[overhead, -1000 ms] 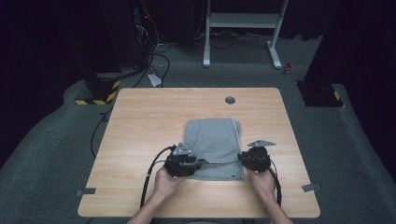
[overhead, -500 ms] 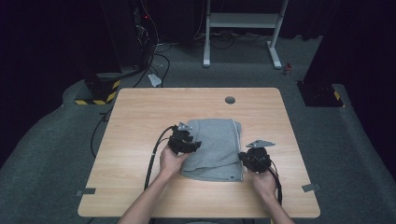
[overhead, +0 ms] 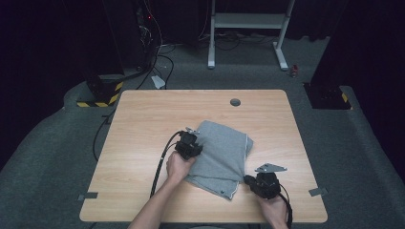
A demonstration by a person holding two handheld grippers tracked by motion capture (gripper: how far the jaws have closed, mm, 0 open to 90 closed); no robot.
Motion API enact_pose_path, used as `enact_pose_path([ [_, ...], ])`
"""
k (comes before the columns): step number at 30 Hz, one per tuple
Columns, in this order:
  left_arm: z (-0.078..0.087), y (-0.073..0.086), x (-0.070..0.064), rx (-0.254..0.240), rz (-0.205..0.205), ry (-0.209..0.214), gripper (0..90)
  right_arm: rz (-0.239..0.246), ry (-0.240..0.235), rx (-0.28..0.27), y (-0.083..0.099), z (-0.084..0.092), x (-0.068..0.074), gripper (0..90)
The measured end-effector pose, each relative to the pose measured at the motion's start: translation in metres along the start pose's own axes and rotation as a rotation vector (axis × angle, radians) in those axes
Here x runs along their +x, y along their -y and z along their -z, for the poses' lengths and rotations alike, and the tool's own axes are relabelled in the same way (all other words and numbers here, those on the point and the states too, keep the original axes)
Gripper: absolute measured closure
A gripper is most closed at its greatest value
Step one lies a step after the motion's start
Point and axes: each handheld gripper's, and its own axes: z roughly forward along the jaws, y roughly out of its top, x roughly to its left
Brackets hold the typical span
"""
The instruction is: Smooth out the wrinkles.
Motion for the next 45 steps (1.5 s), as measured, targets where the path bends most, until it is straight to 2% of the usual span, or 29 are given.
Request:
enact_pose_path([
  [2,0.002,0.0,0.004,0.0,0.012,0.034,63.2,-0.001,-0.004,-0.016,-0.005,0.001,-0.001,72.3],
  [4,0.004,0.001,0.003,-0.004,-0.003,0.035,56.3,-0.019,0.017,-0.048,-0.013,0.002,-0.005,64.4],
  [7,0.004,0.004,0.001,-0.003,-0.023,0.033,52.7,-0.084,0.034,-0.098,-0.029,0.001,-0.016,61.8],
  [8,0.005,0.006,0.0,-0.006,-0.03,0.031,52.4,-0.09,0.035,-0.091,-0.034,-0.003,-0.019,61.8],
  [10,0.007,0.011,-0.002,-0.011,-0.037,0.03,52.4,-0.071,0.058,-0.031,-0.041,-0.014,-0.021,64.8],
  [11,0.009,0.013,-0.002,-0.015,-0.038,0.031,52.4,-0.067,0.061,-0.005,-0.042,-0.021,-0.021,70.0],
  [13,0.013,0.021,-0.003,-0.026,-0.041,0.034,53.2,-0.025,0.069,0.032,-0.042,-0.031,-0.019,78.7],
  [15,0.018,0.03,-0.006,-0.031,-0.061,0.041,55.6,-0.004,0.082,0.043,-0.043,-0.034,-0.017,83.5],
  [18,0.027,0.044,-0.013,-0.043,-0.082,0.055,63.2,0.012,0.144,0.046,-0.048,-0.037,-0.022,85.7],
  [19,0.029,0.048,-0.017,-0.048,-0.103,0.049,64.4,0.011,0.157,0.044,-0.052,-0.04,-0.025,85.8],
  [22,0.032,0.056,-0.028,-0.055,-0.122,0.058,65.3,0.042,0.21,0.068,-0.068,-0.051,-0.029,86.2],
  [25,0.032,0.06,-0.034,-0.072,-0.104,0.072,66.8,0.027,0.213,0.09,-0.081,-0.057,-0.036,86.2],
  [26,0.033,0.061,-0.034,-0.077,-0.101,0.074,67.5,0.024,0.21,0.082,-0.082,-0.055,-0.037,86.2],
  [29,0.033,0.062,-0.035,-0.078,-0.096,0.088,69.7,0.03,0.17,0.036,-0.077,-0.038,-0.033,86.2],
  [31,0.033,0.057,-0.03,-0.055,-0.08,0.117,69.6,0.052,0.155,0.044,-0.071,-0.032,-0.028,84.9],
  [33,0.036,0.048,-0.023,-0.06,-0.072,0.123,61.5,0.057,0.138,0.048,-0.068,-0.03,-0.026,80.6],
  [34,0.04,0.043,-0.019,-0.081,-0.069,0.112,58.2,0.051,0.13,0.038,-0.068,-0.029,-0.027,77.9],
  [36,0.046,0.032,-0.007,-0.118,-0.026,0.119,54.1,0.029,0.125,0.007,-0.071,-0.027,-0.03,73.0],
  [37,0.047,0.026,-0.002,-0.125,-0.014,0.107,52.6,0.015,0.119,-0.006,-0.073,-0.026,-0.031,71.0],
  [39,0.048,0.018,0.008,-0.146,0.013,0.075,50.5,0.012,0.135,-0.015,-0.078,-0.026,-0.034,66.9],
  [42,0.04,0.014,0.025,-0.149,0.078,0.047,47.6,-0.005,0.131,-0.028,-0.083,-0.025,-0.04,64.9],
  [45,0.029,0.016,0.038,-0.118,0.123,0.03,45.6,-0.018,0.132,-0.047,-0.089,-0.025,-0.048,64.4],
])
